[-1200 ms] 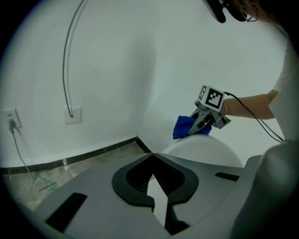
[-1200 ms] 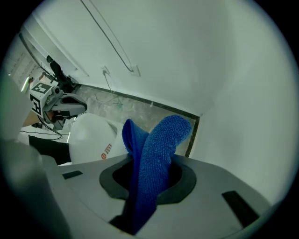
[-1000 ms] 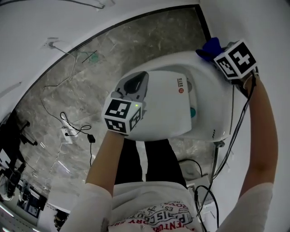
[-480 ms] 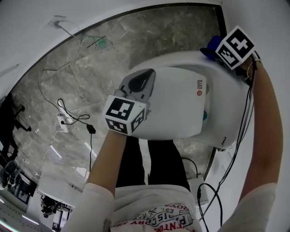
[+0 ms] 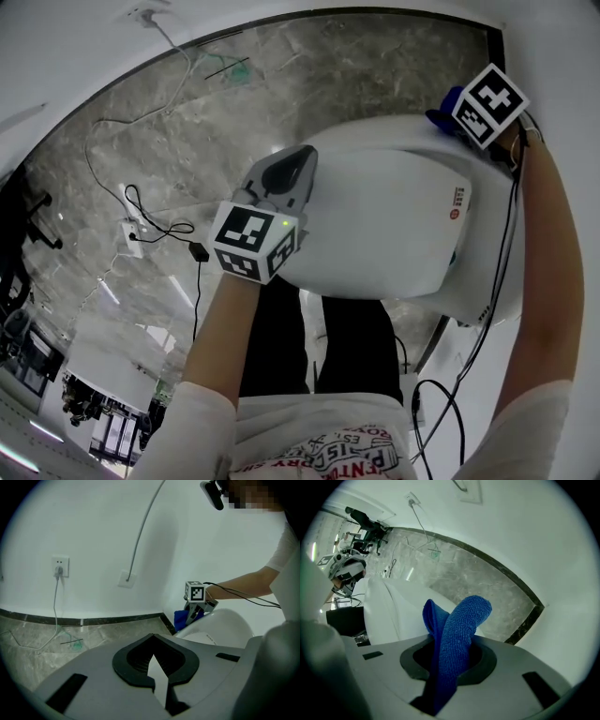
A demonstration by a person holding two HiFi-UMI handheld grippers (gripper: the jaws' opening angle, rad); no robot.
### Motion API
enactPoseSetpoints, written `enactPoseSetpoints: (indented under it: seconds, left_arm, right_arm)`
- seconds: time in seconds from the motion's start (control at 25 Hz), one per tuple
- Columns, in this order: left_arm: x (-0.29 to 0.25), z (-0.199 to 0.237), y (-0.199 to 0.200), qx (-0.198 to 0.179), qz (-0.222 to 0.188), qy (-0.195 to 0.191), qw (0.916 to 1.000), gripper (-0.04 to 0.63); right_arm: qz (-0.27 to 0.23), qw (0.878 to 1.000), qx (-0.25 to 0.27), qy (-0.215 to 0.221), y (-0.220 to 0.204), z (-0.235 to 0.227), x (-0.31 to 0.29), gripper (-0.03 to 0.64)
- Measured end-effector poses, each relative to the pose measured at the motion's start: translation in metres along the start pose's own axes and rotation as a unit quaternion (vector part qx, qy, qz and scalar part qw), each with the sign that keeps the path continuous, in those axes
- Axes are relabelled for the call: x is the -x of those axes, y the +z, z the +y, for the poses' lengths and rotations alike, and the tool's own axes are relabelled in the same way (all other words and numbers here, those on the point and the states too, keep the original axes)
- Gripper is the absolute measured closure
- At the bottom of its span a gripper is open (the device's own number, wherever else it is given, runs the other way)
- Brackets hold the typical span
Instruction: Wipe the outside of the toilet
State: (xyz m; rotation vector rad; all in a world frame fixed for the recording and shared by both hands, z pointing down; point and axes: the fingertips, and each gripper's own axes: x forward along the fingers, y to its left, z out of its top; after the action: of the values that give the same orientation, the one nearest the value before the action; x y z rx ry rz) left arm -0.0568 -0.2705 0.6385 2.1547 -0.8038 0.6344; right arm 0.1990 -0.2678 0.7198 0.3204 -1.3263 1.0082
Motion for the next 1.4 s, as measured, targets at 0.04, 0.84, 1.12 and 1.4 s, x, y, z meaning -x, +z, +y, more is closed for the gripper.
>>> enactPoseSetpoints:
  seconds: [0.04, 0.84, 1.12, 1.4]
  left_arm:
    - [0.003, 0.007, -0.005, 0.004, 0.001, 0.006, 1.0, 0.588]
    - [0.084, 0.083, -0.092, 0.106, -0.013, 0.074, 0.9915, 0.588]
    - [0.121, 0.107, -0.129, 0.147, -0.027, 0.106, 0.9832, 0.588]
    - [0.153, 0.117, -0.163, 0.177, -0.051, 0.129, 0.9744, 0.588]
  right_arm:
    - [0.001, 1.0, 0.004, 0.001, 0.006, 0.003, -0.005, 0.545]
    - [-0.006, 0.995, 0.079, 0.056, 0.125, 0.112, -0.062, 0.545]
    - [-0.007, 0.989, 0.124, 0.077, 0.164, 0.169, -0.067, 0.545]
    - [0.017, 0.977, 0.198, 0.079, 0.195, 0.233, -0.081, 0.545]
